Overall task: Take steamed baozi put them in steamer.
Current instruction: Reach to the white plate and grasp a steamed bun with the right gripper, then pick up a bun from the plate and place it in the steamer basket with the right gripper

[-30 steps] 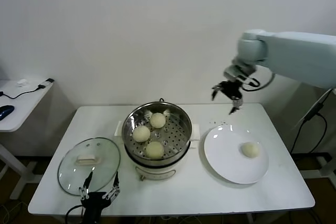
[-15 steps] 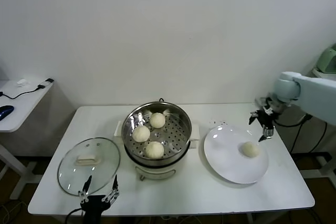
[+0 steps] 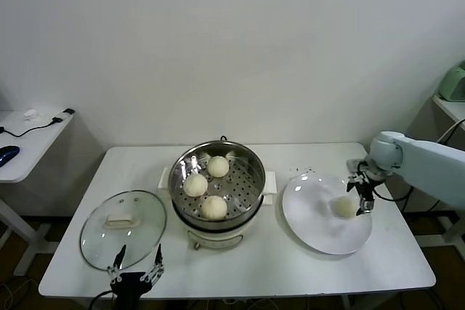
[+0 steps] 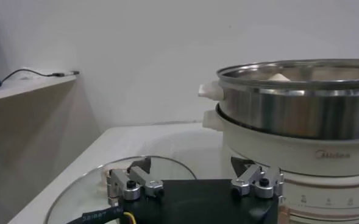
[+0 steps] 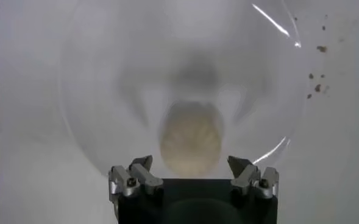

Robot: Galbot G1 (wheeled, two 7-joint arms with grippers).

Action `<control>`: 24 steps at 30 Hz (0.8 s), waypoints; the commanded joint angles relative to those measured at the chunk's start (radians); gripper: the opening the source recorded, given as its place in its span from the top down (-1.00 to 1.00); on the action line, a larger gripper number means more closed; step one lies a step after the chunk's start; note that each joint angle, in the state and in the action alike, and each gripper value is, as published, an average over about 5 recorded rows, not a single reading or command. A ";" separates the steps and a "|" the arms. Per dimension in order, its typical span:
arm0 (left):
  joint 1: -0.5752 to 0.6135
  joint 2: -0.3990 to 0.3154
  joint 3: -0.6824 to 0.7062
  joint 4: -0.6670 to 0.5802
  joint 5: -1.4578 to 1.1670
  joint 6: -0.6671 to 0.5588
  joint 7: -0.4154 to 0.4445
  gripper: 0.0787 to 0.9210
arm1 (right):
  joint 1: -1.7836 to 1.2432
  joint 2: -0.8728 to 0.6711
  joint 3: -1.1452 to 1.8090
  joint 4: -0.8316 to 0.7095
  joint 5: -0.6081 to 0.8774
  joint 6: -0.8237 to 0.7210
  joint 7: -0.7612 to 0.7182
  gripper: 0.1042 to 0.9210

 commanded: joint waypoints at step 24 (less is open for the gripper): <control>0.011 0.002 0.009 -0.033 0.007 0.004 0.000 -0.77 | 0.747 0.108 -0.427 0.373 0.505 -0.100 0.019 -0.26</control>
